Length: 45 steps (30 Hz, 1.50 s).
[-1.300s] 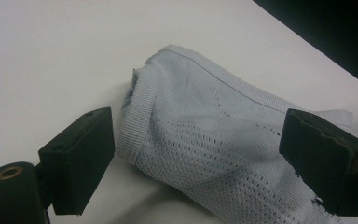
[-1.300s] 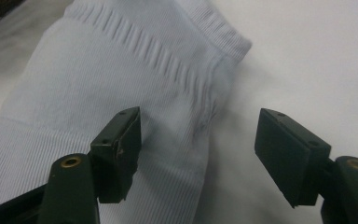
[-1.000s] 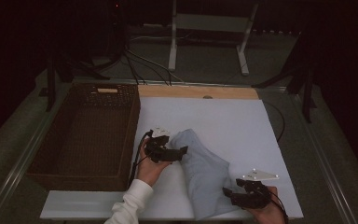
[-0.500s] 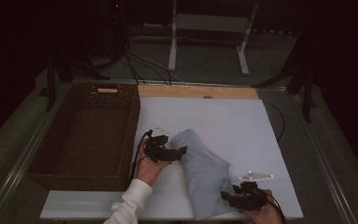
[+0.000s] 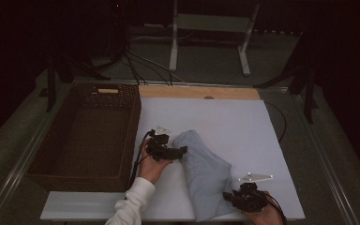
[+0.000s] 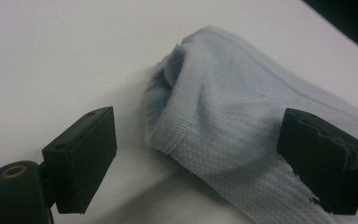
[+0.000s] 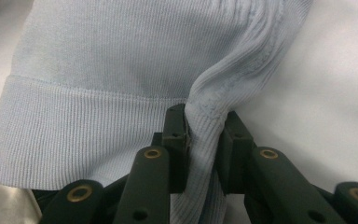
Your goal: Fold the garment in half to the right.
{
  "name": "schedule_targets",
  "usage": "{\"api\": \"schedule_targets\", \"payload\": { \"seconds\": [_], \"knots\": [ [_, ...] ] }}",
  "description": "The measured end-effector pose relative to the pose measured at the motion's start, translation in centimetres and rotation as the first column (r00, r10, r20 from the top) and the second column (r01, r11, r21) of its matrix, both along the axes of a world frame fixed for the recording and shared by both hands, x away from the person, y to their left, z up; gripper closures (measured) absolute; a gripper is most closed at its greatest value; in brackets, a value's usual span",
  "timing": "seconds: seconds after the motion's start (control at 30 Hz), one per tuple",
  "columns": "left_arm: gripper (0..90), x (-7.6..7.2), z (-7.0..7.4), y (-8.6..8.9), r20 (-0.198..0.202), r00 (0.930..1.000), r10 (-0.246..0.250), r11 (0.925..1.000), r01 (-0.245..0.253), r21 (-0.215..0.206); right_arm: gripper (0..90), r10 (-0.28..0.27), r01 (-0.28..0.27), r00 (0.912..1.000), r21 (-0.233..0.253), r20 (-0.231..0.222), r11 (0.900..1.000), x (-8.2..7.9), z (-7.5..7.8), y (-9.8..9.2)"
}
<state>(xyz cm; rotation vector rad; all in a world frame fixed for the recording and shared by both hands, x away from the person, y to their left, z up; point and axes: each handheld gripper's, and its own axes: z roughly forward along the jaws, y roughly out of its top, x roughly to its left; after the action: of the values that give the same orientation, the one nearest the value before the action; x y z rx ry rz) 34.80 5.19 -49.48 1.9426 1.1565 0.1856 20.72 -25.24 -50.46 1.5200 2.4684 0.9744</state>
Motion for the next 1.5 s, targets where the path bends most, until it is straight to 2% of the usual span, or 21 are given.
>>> {"api": "schedule_targets", "payload": {
  "seconds": [0.03,0.23,0.37,0.6,0.67,0.73,0.83,0.9,0.93,0.97,1.1,1.23,1.33,1.37,1.5],
  "knots": [
    [13.2,0.2,-0.5,-0.2,-0.012,0.9999,0.002,0.9999,-0.002,0.016,76.4,0.001,-0.001,1.0000,0.000,0.002,1.000,0.0,0.0,0.0],
    [14.4,0.4,-1.8,-0.9,-0.039,0.9992,-0.004,0.9989,0.006,0.047,76.1,0.004,-0.004,1.0000,-0.003,0.006,1.000,-0.1,0.0,0.1],
    [14.9,0.3,-2.4,-1.3,-0.041,0.9991,-0.011,0.9968,0.015,0.079,75.9,0.007,-0.007,0.9999,-0.007,0.009,1.000,-0.1,0.1,0.1],
    [15.2,0.2,-3.0,-1.7,-0.034,0.9993,-0.018,0.9947,0.021,0.101,75.7,0.006,-0.006,1.0000,-0.006,0.008,1.000,-0.1,0.1,0.1],
    [17.6,0.1,-2.9,-1.9,-0.038,0.9987,-0.032,0.9943,0.036,0.100,75.7,0.005,-0.005,1.0000,-0.006,0.005,1.000,-0.1,0.1,0.1],
    [22.2,-0.2,-2.9,-2.2,-0.034,0.9983,-0.047,0.9923,0.051,0.113,75.7,0.004,-0.004,1.0000,-0.006,0.003,1.000,-0.1,0.1,0.2],
    [34.5,-0.6,-2.7,-2.6,-0.043,0.9956,-0.084,0.9914,0.087,0.098,75.6,0.002,-0.002,1.0000,-0.008,0.002,1.000,-0.1,0.2,0.2],
    [46.8,-0.7,-2.7,-2.7,-0.052,0.9940,-0.096,0.9917,0.100,0.081,75.5,0.001,-0.001,1.0000,-0.007,0.001,1.000,-0.1,0.2,0.2],
    [49.1,-0.7,-2.7,-2.7,-0.052,0.9940,-0.096,0.9917,0.100,0.081,75.5,0.001,-0.001,1.0000,-0.007,0.001,1.000,-0.1,0.2,0.2],
    [56.5,-0.6,-2.7,-2.8,-0.069,0.9930,-0.097,0.9923,0.101,0.070,75.3,0.001,-0.001,1.0000,-0.005,-0.003,1.000,0.0,0.2,0.2],
    [77.8,-0.7,-2.8,-2.9,-0.081,0.9916,-0.101,0.9923,0.106,0.064,73.7,-0.006,0.006,0.9998,0.000,-0.017,1.000,0.0,0.2,0.3],
    [82.9,-0.5,-2.8,-2.9,-0.100,0.9889,-0.111,0.9925,0.115,0.042,72.7,-0.031,0.031,0.9989,-0.003,-0.036,1.000,0.0,0.3,0.5],
    [83.6,-0.4,-2.7,-2.8,-0.108,0.9882,-0.109,0.9934,0.112,0.022,74.5,-0.048,0.049,0.9975,0.003,-0.052,0.999,0.0,0.3,0.5],
    [83.7,-0.3,-2.5,-2.6,-0.108,0.9883,-0.108,0.9939,0.110,0.009,76.1,-0.078,0.080,0.9930,0.022,-0.089,0.997,0.1,0.4,0.4],
    [83.8,-0.1,-2.0,-2.4,-0.101,0.9887,-0.110,0.9939,0.110,-0.011,77.9,-0.085,0.090,0.9914,0.049,-0.100,0.995,0.1,0.7,0.4]
  ]
}}
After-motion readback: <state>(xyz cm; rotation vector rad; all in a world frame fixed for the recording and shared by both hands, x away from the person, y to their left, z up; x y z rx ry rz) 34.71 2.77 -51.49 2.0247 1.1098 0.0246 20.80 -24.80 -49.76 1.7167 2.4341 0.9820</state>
